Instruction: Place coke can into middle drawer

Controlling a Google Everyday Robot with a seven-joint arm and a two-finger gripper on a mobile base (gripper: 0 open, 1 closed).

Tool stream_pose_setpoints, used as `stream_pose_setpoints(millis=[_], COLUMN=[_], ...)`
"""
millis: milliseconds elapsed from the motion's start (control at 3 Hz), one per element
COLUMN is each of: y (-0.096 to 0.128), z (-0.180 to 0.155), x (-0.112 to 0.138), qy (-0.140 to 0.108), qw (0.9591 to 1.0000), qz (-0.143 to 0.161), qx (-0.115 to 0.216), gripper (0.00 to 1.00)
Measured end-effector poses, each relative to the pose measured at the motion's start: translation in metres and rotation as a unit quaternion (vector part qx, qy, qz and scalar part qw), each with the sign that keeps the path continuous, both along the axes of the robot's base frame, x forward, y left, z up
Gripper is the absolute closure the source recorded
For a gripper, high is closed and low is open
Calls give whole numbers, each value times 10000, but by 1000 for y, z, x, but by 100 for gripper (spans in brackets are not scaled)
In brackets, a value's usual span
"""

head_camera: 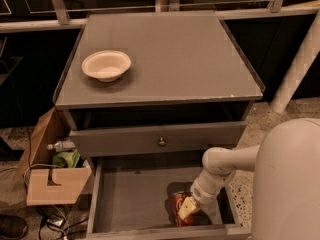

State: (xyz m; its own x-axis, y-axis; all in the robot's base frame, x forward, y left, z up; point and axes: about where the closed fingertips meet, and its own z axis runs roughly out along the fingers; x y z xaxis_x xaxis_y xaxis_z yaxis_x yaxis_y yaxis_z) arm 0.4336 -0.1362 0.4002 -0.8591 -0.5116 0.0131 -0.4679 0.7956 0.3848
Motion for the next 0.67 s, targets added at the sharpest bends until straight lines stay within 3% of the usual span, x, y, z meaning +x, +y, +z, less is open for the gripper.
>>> stream_pose_setpoints(millis=[333,667], y=[0,0], z=[0,0], x=[0,0], qy=[0,0], qw=[10000,10000], qz=[0,0], qx=[0,0], gripper=[53,30])
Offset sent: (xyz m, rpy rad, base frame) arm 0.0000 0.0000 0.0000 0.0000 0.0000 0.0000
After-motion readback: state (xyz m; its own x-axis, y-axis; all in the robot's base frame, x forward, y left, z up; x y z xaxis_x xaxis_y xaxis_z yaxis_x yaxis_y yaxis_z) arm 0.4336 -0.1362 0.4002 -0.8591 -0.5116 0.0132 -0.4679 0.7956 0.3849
